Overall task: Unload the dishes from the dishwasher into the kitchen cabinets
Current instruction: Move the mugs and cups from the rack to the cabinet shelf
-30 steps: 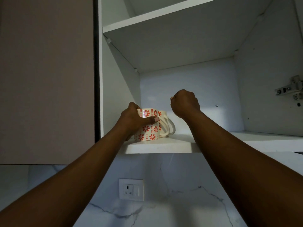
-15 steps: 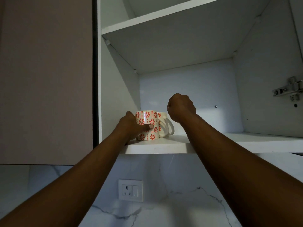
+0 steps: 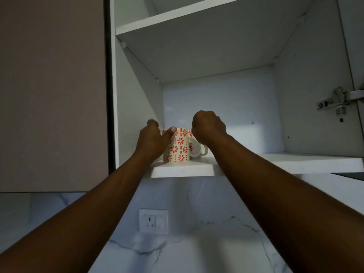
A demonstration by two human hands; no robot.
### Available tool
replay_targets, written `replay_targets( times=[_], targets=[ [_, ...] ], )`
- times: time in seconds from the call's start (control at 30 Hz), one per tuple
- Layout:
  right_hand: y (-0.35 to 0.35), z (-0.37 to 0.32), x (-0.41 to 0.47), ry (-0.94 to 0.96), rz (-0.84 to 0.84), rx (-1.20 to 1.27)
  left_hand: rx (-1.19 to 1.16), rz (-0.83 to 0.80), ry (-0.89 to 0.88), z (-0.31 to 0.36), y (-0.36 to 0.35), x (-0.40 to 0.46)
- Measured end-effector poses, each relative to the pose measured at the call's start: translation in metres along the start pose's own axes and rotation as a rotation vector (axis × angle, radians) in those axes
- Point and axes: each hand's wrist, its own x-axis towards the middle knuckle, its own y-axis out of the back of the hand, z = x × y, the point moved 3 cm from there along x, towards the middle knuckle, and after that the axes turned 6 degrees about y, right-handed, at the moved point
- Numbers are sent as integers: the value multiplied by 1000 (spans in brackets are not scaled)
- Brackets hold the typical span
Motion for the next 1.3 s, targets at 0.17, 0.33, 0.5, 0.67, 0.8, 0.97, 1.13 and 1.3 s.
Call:
replay_targets(
  times=[0.17, 0.33, 0.5, 0.67, 0.8, 0.97, 1.13, 1.3],
  targets=[
    [22, -24, -18, 201, 145, -128, 48, 89, -151, 10, 31, -26],
    [42, -56, -66, 330, 192, -147, 62, 93, -193, 10, 63, -62],
    [64, -76, -138, 321, 176, -192, 110, 24, -268, 5, 101, -121],
    [95, -91, -231, 300, 126, -235, 228, -31, -365, -4, 133, -192],
    [121, -100, -303, 265, 36, -251, 160, -142, -267, -6, 143, -257],
    [151, -105, -367, 284, -96, -275, 169, -249, -182, -2, 155, -331],
    [198, -101, -400, 350, -96, -282, 209, -206, -162, 26, 191, -367],
    [252, -81, -444, 355, -78, -206, 249, -173, -101, 73, 214, -419]
  ],
)
